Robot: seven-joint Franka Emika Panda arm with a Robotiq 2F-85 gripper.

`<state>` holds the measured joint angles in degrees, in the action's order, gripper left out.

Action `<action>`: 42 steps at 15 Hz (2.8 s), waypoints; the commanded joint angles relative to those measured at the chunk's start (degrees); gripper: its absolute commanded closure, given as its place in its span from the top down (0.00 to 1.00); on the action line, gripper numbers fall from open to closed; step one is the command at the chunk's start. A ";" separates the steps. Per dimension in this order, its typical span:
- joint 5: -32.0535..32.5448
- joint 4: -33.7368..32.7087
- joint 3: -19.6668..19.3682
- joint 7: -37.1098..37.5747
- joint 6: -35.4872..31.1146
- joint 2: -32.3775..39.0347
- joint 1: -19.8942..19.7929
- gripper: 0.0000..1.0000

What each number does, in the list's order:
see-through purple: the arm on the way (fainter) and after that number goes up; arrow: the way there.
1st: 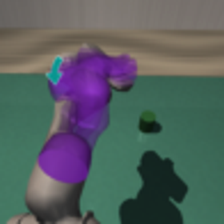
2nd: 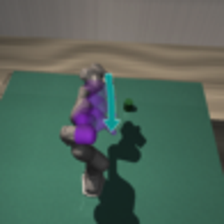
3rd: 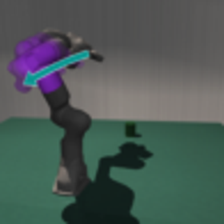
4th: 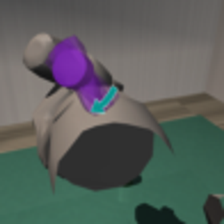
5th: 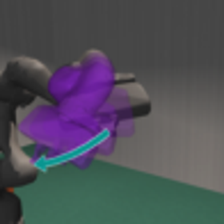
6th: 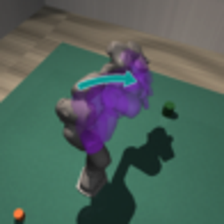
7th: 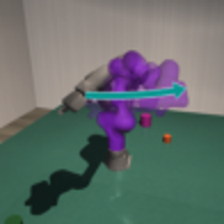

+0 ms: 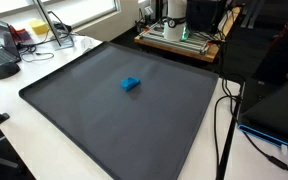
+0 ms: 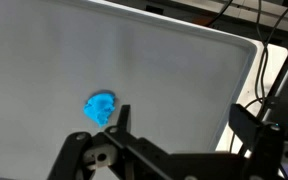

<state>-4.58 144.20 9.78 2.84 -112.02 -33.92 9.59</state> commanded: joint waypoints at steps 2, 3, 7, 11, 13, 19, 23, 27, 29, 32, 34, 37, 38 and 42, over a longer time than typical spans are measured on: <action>0.11 -0.11 -0.17 0.10 0.12 0.04 0.20 1.00; 0.12 -0.11 -0.17 0.10 0.12 0.04 0.20 1.00; 0.12 -0.11 -0.17 0.10 0.12 0.04 0.20 1.00; 1.45 -1.64 0.27 -3.31 -3.24 1.30 1.18 1.00; 1.64 -2.68 0.49 -5.76 -5.88 1.77 2.16 1.00; -0.54 -3.89 -0.64 -14.97 -11.18 1.29 7.08 1.00; -1.89 -4.24 -2.09 -20.56 -12.22 1.37 10.09 1.00; -3.71 -4.14 -3.84 -25.41 -12.31 1.25 12.37 1.00; -4.61 -4.32 -4.46 -27.26 -11.87 1.34 13.09 1.00; -5.39 -4.34 -5.09 -29.10 -11.59 1.33 13.63 0.81; -5.90 -4.34 -5.44 -30.15 -11.43 1.31 13.95 0.69; -6.50 -4.43 -5.74 -31.30 -11.17 1.38 14.13 0.53; -6.64 -4.45 -5.77 -31.55 -11.13 1.35 14.16 0.51; -6.93 -4.44 -5.89 -32.20 -11.07 1.35 14.16 0.53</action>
<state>-9.50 140.54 5.02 -27.35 -123.89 -32.98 22.78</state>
